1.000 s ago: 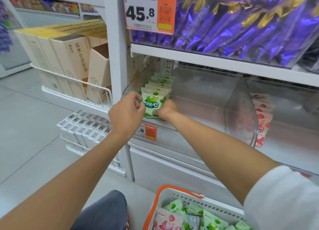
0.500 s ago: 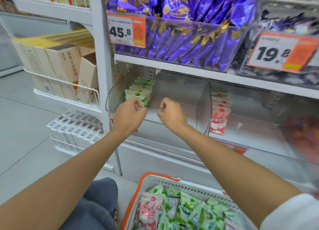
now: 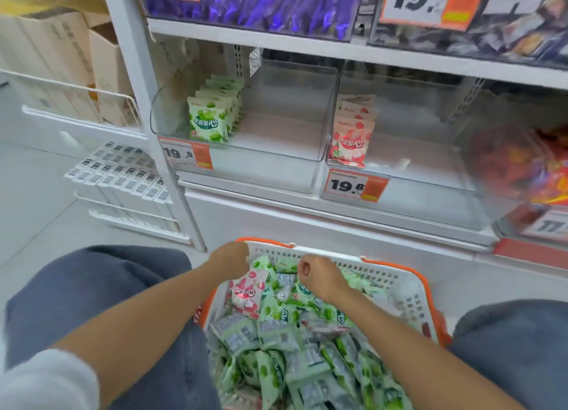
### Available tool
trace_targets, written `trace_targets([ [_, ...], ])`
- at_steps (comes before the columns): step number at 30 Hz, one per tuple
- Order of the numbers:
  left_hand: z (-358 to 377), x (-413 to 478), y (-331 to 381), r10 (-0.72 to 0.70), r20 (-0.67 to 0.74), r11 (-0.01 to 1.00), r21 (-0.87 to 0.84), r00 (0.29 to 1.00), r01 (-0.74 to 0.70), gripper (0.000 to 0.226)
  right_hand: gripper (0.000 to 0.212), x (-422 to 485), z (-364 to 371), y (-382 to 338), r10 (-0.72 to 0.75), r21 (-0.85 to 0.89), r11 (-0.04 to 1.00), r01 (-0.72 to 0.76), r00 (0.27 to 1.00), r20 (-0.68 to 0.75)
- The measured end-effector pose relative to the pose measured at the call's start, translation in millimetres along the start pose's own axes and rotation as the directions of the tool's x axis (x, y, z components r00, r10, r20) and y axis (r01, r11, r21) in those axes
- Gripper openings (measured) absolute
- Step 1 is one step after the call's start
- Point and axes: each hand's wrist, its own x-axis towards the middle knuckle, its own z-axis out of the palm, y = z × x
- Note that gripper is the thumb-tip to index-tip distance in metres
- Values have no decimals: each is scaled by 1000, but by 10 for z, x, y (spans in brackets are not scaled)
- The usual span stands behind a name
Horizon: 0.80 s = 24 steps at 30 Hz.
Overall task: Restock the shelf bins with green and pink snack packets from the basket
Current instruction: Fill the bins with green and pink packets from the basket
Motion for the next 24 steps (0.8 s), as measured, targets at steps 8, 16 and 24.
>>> trace_targets([
  [8, 481, 188, 0, 160, 55, 836, 524, 986, -164, 34, 14, 10, 320, 364, 137, 61, 987, -146, 983, 125],
  [16, -141, 20, 510, 399, -44, 873, -286, 916, -395, 22, 54, -121, -46, 22, 11, 546, 833, -90, 989, 147],
  [24, -573, -402, 1146, 282, -416, 569, -653, 864, -500, 24, 23, -398, -1209, -260, 21, 677, 733, 66, 993, -119],
])
